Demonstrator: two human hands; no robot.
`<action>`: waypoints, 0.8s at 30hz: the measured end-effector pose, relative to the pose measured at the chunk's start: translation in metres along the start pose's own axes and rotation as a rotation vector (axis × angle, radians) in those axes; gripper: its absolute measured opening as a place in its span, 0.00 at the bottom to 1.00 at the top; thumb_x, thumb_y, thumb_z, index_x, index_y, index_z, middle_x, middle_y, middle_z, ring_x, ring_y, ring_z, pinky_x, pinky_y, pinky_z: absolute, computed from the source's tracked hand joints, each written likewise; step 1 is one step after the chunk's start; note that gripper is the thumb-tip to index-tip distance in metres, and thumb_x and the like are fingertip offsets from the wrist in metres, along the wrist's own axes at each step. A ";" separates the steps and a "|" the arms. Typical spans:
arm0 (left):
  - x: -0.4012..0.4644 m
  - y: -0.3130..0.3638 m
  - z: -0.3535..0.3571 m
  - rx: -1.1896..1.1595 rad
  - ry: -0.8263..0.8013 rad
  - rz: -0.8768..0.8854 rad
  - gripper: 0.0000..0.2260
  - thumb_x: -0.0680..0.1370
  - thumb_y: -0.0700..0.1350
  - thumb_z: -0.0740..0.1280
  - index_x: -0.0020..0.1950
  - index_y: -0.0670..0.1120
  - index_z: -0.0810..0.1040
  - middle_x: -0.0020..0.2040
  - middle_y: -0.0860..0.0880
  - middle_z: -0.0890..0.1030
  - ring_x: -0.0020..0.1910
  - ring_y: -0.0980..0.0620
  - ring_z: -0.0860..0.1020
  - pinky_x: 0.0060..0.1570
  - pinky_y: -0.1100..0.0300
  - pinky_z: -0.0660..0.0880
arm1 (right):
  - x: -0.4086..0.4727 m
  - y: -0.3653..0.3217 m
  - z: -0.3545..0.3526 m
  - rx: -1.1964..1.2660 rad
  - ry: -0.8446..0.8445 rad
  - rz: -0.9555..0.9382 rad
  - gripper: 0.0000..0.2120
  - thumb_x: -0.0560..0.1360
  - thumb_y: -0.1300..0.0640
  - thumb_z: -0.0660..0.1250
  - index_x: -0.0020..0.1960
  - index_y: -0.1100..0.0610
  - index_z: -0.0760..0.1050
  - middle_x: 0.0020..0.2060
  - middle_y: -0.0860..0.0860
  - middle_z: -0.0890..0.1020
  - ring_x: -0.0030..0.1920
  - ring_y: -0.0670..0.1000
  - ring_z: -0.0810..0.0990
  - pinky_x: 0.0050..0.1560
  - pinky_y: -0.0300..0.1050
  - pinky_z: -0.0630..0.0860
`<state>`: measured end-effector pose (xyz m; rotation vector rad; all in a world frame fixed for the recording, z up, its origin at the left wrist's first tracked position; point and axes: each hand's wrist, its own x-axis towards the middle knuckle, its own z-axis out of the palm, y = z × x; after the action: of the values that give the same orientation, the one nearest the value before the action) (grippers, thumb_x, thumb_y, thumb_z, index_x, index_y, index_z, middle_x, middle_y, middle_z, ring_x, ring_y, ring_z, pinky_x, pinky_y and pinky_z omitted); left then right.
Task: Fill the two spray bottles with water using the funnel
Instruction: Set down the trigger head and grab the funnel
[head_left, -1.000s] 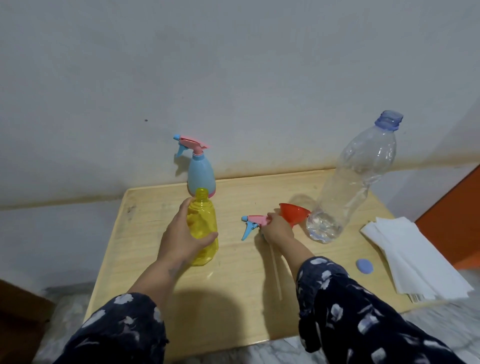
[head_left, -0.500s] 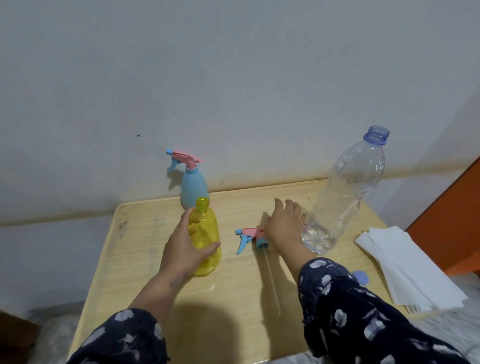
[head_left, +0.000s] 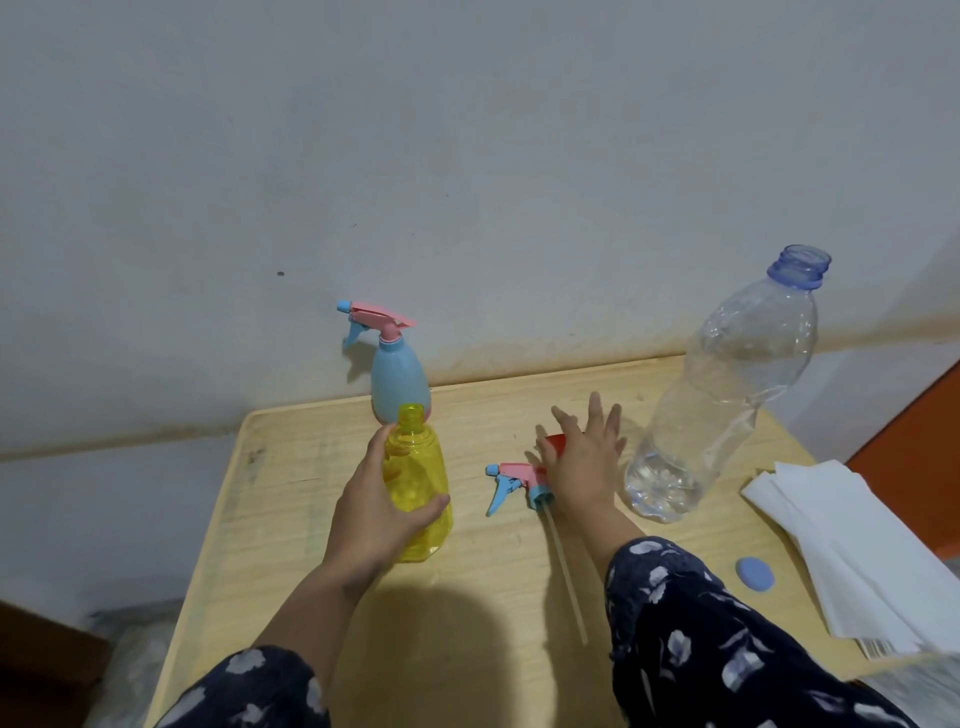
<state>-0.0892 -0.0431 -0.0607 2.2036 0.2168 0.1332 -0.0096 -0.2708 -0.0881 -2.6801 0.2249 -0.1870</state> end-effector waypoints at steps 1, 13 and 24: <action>0.000 0.000 0.001 -0.001 -0.002 -0.007 0.44 0.65 0.54 0.79 0.73 0.64 0.55 0.64 0.58 0.71 0.59 0.55 0.70 0.54 0.56 0.73 | 0.001 0.001 0.000 0.004 -0.013 0.038 0.23 0.79 0.46 0.59 0.73 0.45 0.63 0.78 0.54 0.46 0.76 0.63 0.40 0.73 0.64 0.47; -0.002 0.005 0.005 0.034 -0.031 -0.009 0.46 0.65 0.56 0.79 0.74 0.63 0.53 0.68 0.57 0.70 0.65 0.52 0.71 0.60 0.49 0.75 | -0.001 -0.018 -0.021 0.548 0.009 0.157 0.39 0.71 0.47 0.72 0.76 0.54 0.57 0.76 0.55 0.58 0.74 0.56 0.61 0.70 0.52 0.66; -0.032 0.019 0.009 0.046 -0.096 0.030 0.46 0.65 0.54 0.80 0.73 0.64 0.54 0.69 0.59 0.70 0.66 0.53 0.70 0.60 0.57 0.72 | -0.045 -0.102 -0.085 1.065 0.022 -0.032 0.32 0.70 0.48 0.74 0.70 0.52 0.68 0.64 0.49 0.74 0.60 0.47 0.73 0.58 0.38 0.69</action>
<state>-0.1166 -0.0677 -0.0515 2.2535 0.1350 0.0387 -0.0543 -0.2071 0.0285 -1.6242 0.0528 -0.2542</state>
